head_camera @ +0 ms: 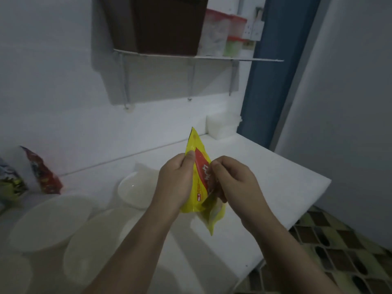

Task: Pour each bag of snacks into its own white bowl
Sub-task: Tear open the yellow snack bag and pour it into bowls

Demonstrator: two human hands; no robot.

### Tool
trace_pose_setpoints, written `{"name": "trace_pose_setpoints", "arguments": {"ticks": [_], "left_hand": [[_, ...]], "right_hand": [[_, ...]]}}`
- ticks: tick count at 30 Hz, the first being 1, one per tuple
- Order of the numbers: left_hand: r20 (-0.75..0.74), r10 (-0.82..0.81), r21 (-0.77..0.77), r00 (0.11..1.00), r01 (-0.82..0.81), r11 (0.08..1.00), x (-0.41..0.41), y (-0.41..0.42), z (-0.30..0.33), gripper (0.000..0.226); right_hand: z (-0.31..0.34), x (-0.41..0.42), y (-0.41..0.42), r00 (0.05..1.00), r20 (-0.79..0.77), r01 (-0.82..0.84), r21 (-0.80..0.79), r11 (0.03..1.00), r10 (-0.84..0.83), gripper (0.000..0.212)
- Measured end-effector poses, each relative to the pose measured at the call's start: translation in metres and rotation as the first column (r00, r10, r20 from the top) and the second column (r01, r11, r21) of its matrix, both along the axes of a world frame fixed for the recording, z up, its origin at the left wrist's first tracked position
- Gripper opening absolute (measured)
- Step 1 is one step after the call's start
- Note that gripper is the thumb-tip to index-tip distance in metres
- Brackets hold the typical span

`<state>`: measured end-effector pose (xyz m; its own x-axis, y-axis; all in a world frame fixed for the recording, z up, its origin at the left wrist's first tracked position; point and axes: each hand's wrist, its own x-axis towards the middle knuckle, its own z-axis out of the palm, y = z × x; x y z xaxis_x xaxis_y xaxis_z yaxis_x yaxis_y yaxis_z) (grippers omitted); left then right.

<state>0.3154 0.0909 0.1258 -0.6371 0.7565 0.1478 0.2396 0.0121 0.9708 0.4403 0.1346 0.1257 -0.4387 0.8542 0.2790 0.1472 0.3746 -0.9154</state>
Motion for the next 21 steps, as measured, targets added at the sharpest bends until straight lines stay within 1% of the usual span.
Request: {"name": "trace_pose_setpoints", "arguments": {"ticks": [3, 5, 9, 11, 14, 16, 21], "left_hand": [[-0.023, -0.044, -0.058, 0.999, 0.042, 0.997, 0.016, 0.019, -0.015, 0.039], [-0.011, -0.089, -0.111, 0.996, 0.088, 0.990, 0.023, 0.029, -0.026, 0.039], [0.019, -0.244, -0.246, 0.970, 0.241, 0.939, 0.030, 0.041, -0.047, 0.036], [0.073, -0.260, -0.250, 0.963, 0.270, 0.930, 0.031, 0.045, -0.050, 0.040], [0.191, -0.285, -0.244, 0.939, 0.327, 0.913, 0.029, 0.049, -0.048, 0.051], [0.241, -0.328, -0.229, 0.913, 0.382, 0.895, 0.028, 0.049, -0.047, 0.048], [0.263, -0.410, -0.177, 0.873, 0.461, 0.869, 0.025, 0.047, -0.043, 0.042]], "right_hand": [[-0.012, 0.017, 0.017, 1.000, 0.023, -0.019, -0.085, 0.996, 0.021, 0.029], [-0.023, 0.024, 0.026, 0.998, 0.040, -0.036, -0.147, 0.988, 0.043, 0.029], [-0.040, 0.031, 0.036, 0.993, 0.064, -0.076, -0.276, 0.958, 0.097, 0.029], [-0.043, 0.034, 0.041, 0.994, 0.054, -0.077, -0.316, 0.946, 0.099, 0.032], [-0.040, 0.037, 0.045, 0.994, 0.034, -0.083, -0.333, 0.939, 0.100, 0.035], [-0.038, 0.037, 0.048, 0.994, 0.026, -0.089, -0.332, 0.939, 0.103, 0.037], [-0.038, 0.031, 0.053, 0.983, 0.088, -0.131, -0.291, 0.948, 0.163, 0.047]]}}
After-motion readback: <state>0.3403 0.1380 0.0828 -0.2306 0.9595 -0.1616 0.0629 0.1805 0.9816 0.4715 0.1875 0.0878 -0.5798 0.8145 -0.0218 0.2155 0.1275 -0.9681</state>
